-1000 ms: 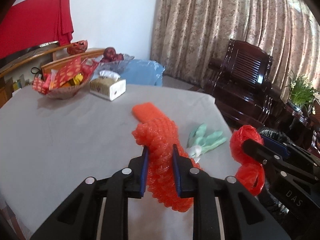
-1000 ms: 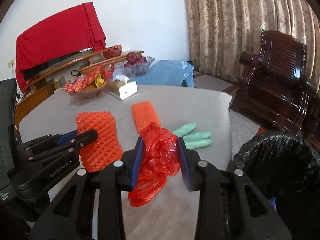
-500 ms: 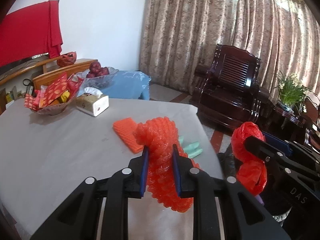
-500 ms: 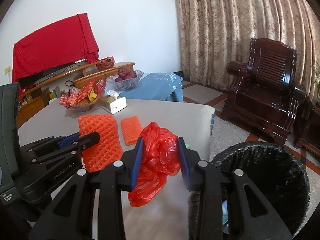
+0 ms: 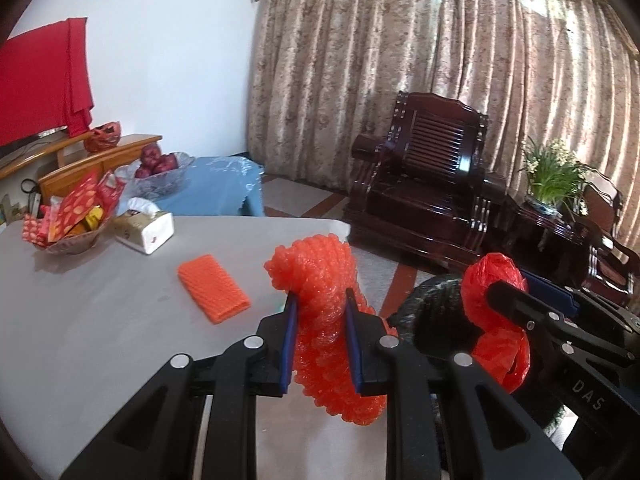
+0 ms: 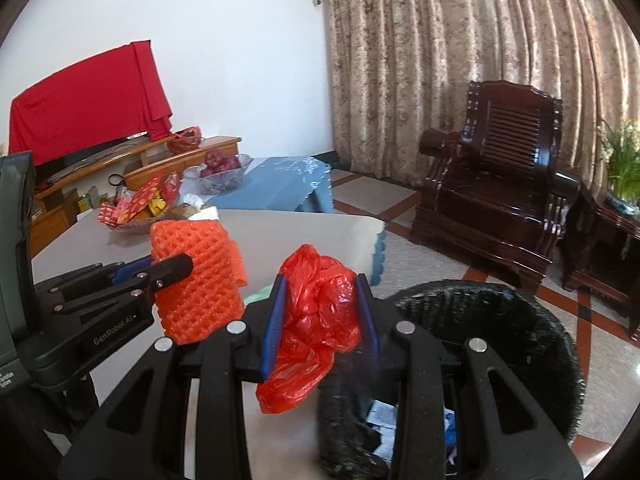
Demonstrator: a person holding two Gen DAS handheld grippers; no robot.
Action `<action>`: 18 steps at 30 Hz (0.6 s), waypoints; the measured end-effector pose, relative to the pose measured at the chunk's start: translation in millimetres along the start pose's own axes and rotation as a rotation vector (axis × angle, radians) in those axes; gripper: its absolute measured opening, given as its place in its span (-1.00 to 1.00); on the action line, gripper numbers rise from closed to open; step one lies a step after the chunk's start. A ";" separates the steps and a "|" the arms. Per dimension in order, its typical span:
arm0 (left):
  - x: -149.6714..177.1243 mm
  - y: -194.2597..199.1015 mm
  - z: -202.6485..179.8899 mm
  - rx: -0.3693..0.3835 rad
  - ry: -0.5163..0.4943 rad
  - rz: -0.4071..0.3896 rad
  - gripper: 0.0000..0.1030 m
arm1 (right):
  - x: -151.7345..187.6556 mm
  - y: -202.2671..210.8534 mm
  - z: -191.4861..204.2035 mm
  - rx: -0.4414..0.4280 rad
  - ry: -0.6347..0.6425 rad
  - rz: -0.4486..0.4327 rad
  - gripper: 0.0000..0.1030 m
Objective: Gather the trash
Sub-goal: 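Carry the red bag and orange foam net toward the bin, then open both grippers over the bin to drop bag and net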
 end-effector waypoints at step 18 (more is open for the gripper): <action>9.6 -35.5 -103.2 0.170 -0.113 0.033 -0.58 | 34.3 29.1 -102.4 0.214 -0.084 0.017 -0.36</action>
Point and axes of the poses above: each gripper's, at about its wrist camera, not at the fingertips, and y roughly against the way its jaws point, z to its left, x to its underside, the point moved 1 cm from there along -y, roughly the way its jaws point, and after that the axes turned 4 degrees about y, right-handed, at the moved point
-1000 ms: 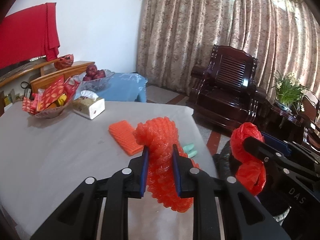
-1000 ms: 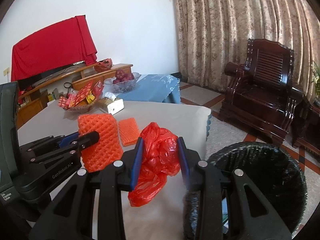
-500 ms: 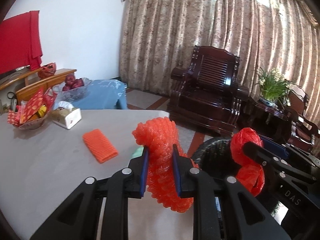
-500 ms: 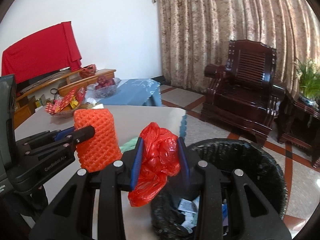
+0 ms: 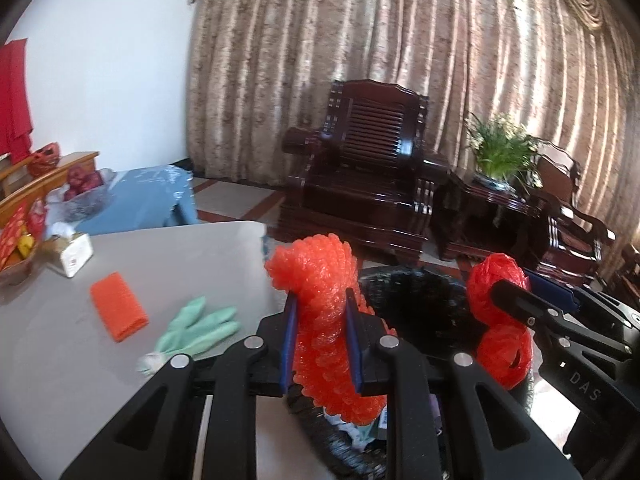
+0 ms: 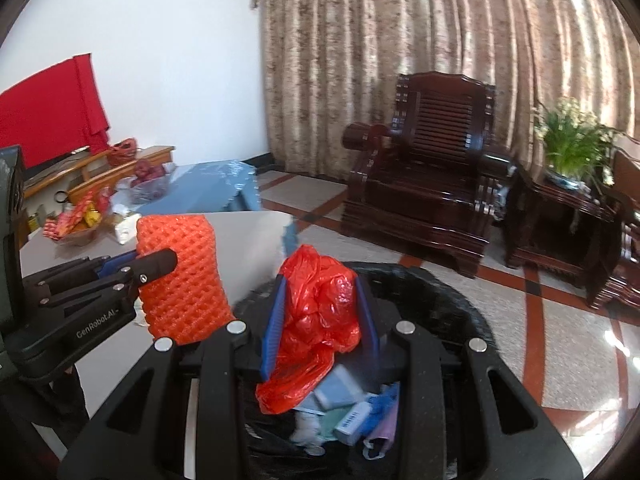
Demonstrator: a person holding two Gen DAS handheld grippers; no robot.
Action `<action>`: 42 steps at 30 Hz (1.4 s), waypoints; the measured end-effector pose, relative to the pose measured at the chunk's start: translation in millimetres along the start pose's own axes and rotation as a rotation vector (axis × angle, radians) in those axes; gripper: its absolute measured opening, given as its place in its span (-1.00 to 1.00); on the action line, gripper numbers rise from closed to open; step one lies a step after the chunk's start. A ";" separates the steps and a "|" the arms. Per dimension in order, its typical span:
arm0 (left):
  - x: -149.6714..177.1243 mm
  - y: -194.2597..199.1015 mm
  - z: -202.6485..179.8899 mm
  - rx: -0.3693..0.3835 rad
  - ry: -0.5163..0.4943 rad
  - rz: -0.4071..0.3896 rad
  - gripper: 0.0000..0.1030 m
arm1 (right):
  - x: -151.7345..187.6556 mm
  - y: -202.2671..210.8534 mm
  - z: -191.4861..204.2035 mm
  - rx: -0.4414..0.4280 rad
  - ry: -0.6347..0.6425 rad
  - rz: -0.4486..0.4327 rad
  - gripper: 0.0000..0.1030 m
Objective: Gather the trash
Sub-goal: 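Open both grippers over the bin to drop bag and net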
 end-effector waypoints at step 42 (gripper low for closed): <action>-5.7 14.8 89.7 -0.170 0.072 -0.043 0.69 | 13.3 -38.6 17.7 0.017 -0.051 0.038 0.87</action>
Point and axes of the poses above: each gripper's, at about its wrist camera, not at the fingertips, and y roughly against the way its jaws point, z to its left, x to its underside, the point moved 1 cm from there along -y, roughly the way its jaws point, and after that the axes turned 4 degrees about y, right-handed, at the moved point
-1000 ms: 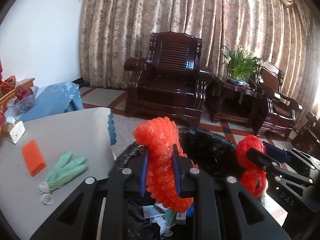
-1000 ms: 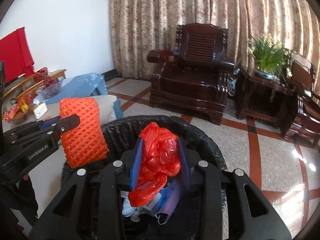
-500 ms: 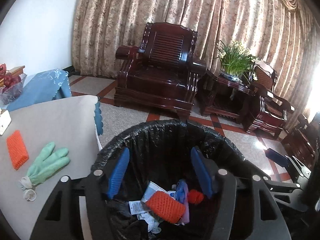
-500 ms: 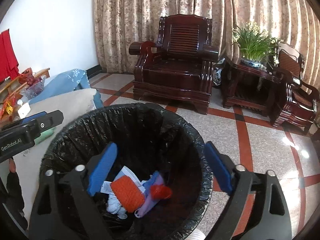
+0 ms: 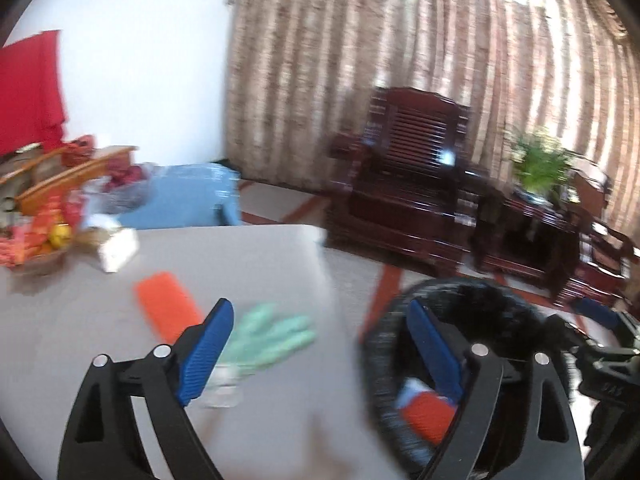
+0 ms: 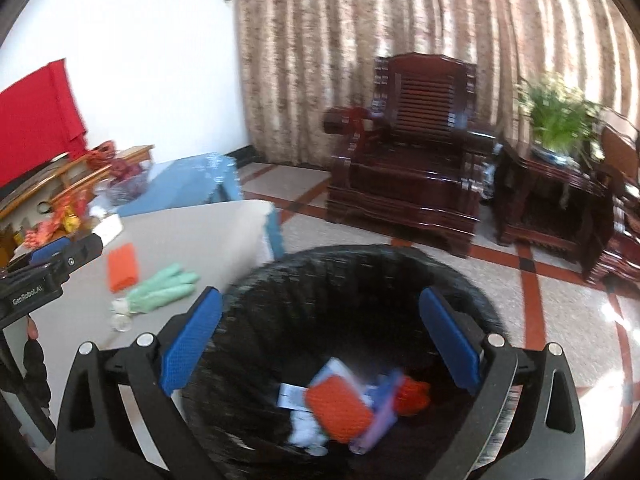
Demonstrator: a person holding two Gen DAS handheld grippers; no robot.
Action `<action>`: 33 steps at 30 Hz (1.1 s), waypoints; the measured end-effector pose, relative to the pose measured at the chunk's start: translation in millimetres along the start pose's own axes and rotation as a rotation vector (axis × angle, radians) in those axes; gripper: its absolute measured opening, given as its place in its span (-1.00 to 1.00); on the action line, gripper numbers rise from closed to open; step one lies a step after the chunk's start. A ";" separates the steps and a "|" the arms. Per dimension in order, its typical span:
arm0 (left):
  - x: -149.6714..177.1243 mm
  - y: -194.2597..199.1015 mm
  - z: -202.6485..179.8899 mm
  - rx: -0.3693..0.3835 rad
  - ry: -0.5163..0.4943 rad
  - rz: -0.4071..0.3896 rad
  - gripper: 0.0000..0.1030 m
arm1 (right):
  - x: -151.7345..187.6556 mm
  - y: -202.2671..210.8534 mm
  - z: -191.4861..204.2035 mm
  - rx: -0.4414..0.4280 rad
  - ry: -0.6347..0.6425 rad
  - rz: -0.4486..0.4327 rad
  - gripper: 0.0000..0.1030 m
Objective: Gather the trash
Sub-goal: 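Open both grippers over the bin to drop bag and net, then move the right gripper to the green glove and grasp it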
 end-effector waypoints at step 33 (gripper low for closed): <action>32.4 1.2 190.0 -0.378 0.134 0.030 0.70 | -3.9 -176.9 219.3 -0.132 0.156 0.244 0.87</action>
Point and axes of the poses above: each gripper's, at about its wrist camera, not at the fingertips, and y roughly against the way its jaws point, z to its left, x to its underside, the point moved 1 cm from there along -y, roughly the way its jaws point, and after that the axes turned 4 degrees about y, right-handed, at the moved point
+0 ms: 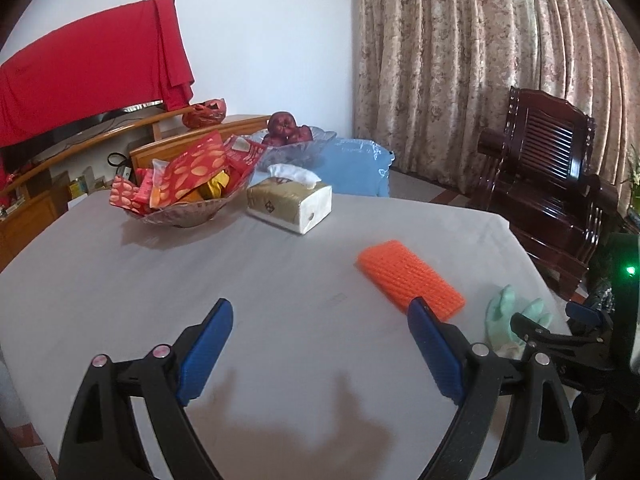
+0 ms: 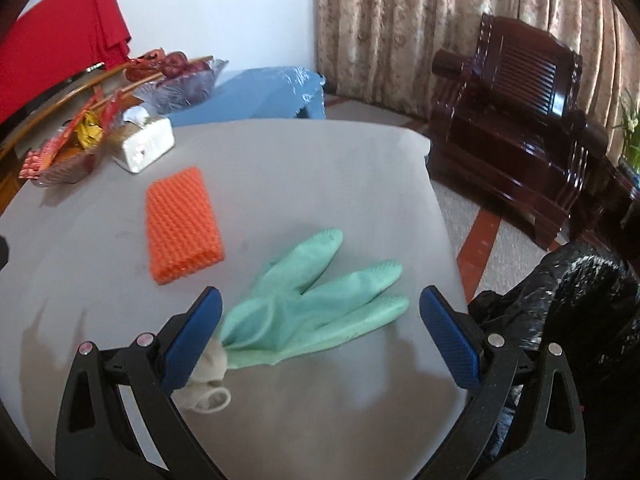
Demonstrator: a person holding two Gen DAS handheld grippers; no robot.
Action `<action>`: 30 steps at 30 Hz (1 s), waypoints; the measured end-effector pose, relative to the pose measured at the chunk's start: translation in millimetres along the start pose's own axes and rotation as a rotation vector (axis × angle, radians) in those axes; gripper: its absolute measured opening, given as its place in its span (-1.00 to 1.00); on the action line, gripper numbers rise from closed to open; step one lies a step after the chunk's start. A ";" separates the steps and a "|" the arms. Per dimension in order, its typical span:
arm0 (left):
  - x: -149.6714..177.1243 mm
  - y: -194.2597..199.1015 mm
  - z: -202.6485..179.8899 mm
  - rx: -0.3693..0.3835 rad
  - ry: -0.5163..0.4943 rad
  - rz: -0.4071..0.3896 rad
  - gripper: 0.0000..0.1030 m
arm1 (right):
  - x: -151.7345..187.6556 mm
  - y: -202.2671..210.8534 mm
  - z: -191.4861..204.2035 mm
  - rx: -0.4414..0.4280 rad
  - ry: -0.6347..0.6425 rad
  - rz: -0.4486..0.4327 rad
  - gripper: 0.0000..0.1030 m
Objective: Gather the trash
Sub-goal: 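Move the right gripper to the green glove and grasp it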
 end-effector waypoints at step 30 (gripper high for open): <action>-16.0 -71.4 -50.4 0.072 0.013 0.084 0.70 | -34.3 -10.6 -13.2 -0.230 0.027 -0.026 -0.66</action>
Point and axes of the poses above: each gripper's, at about its wrist camera, not at the fingertips, and y roughly against the way its jaws point, z to its left, x to its underside, the point moved 1 cm from there along -y, roughly the way its jaws point, and after that the axes turned 4 degrees about y, right-handed, at the moved point
